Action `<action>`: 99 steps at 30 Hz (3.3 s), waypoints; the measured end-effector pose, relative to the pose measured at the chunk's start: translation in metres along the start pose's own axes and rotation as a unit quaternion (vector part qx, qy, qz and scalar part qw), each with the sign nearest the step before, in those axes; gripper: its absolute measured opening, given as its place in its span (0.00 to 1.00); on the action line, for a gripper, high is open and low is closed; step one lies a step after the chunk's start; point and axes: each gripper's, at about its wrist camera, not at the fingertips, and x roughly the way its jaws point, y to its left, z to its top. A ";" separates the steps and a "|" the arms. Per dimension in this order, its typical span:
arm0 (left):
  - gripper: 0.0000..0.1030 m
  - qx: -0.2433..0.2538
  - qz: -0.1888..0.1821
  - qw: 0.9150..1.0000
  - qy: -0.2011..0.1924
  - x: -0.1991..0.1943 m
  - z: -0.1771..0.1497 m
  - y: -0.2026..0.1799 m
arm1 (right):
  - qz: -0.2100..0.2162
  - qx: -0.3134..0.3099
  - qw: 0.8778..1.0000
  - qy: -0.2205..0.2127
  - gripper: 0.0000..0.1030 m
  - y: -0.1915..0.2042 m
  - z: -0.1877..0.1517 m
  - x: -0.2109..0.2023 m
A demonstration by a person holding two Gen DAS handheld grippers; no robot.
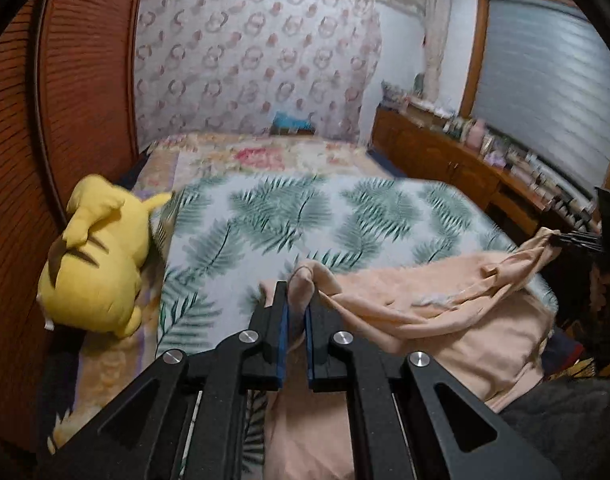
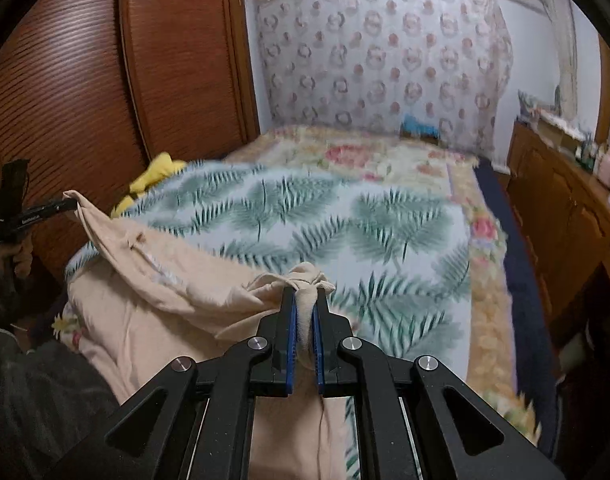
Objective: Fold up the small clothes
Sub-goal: 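Grasp the shirt hem with both grippers and lift it toward the collar, then lay the hem down over the shirt and open both grippers, then grasp the peach shirt edge with both grippers, then lift the shirt high with both grippers and shake it out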
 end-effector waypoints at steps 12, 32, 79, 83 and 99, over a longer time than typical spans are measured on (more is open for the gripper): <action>0.71 -0.014 0.002 1.000 0.004 0.014 -0.007 0.009 | -0.039 0.005 0.998 0.053 0.11 -0.004 -0.001 0.020; 0.75 0.019 0.026 0.997 0.070 0.099 0.014 0.023 | -0.032 0.026 0.997 0.060 0.53 -0.024 -0.013 0.084; 0.12 0.035 -0.048 0.998 -0.034 -0.006 0.033 -0.019 | 0.044 -0.005 0.998 -0.034 0.08 0.003 0.010 0.013; 0.12 0.041 -0.051 0.993 -0.095 -0.053 0.056 -0.022 | 0.046 -0.018 0.995 -0.086 0.08 0.011 0.029 -0.037; 0.11 0.085 -0.006 0.958 -0.272 -0.174 0.151 -0.027 | 0.015 -0.082 0.971 -0.222 0.08 0.048 0.105 -0.153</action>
